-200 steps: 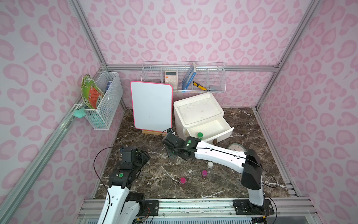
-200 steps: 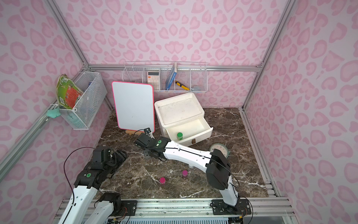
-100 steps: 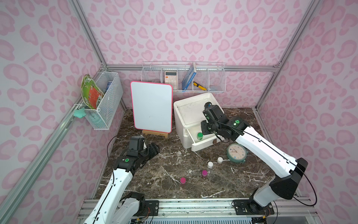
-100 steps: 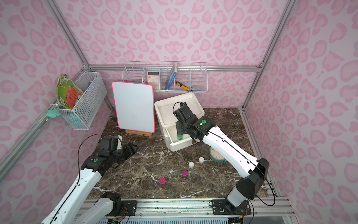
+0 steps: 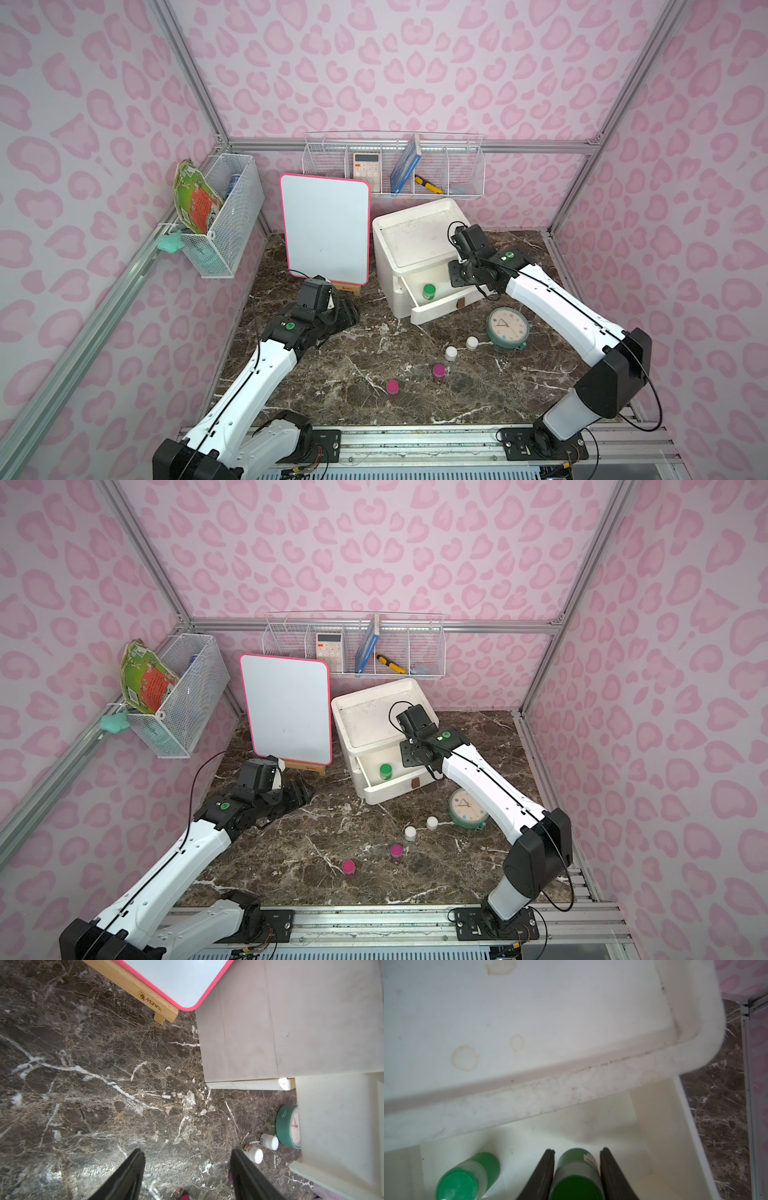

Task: Put the paint cans in the drawer according to color
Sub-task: Place the paint can in the drawer.

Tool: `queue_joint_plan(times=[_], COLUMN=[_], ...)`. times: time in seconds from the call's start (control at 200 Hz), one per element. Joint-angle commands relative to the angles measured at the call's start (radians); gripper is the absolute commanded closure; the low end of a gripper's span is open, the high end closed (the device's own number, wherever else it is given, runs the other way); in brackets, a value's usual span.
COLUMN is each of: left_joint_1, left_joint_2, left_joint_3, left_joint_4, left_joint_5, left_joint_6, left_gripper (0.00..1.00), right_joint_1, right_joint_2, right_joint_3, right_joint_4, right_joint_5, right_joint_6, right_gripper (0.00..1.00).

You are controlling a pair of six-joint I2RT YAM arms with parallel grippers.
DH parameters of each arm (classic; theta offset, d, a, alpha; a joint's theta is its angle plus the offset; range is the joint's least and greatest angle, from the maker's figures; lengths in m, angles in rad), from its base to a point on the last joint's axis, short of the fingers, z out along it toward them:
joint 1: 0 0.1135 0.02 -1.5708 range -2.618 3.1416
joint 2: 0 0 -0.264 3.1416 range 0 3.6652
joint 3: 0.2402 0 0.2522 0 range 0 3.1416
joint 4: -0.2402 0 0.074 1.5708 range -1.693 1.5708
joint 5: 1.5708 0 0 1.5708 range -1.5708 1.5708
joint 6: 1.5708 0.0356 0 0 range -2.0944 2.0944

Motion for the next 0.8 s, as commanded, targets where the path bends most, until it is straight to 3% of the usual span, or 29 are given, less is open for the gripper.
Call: queue_joint_plan(times=[0.0, 0.125, 0.345, 0.595, 0.69, 0.795], left_joint_1=[0.000, 0.000, 0.000, -0.002, -0.002, -0.002], left_joint_2=[0.004, 0.009, 0.014, 0.063, 0.105, 0.169], left_joint_3=[0.013, 0.032, 0.067, 0.180, 0.251, 0.327], left_joint_4=[0.014, 0.004, -0.007, -0.007, 0.002, 0.036], left_joint_5=[-0.014, -0.016, -0.023, -0.024, -0.014, -0.004], left_joint_6=[0.007, 0.007, 0.004, -0.006, 0.000, 0.002], left_gripper=[0.30, 0.29, 0.28, 0.25, 0.24, 0.23], right_joint_1=[-0.009, -0.018, -0.015, 0.002, 0.035, 0.117], right_joint_2=[0.017, 0.052, 0.049, -0.074, -0.195, -0.413], right_joint_3=[-0.004, 0.013, 0.046, 0.112, 0.007, -0.273], right_joint_4=[0.016, 0.002, 0.000, -0.013, 0.071, 0.309], right_joint_5=[-0.029, -0.036, -0.033, 0.005, 0.024, 0.078], right_joint_6=[-0.022, -0.028, -0.038, -0.069, -0.109, -0.177], right_gripper=[0.84, 0.79, 0.50, 0.36, 0.36, 0.35])
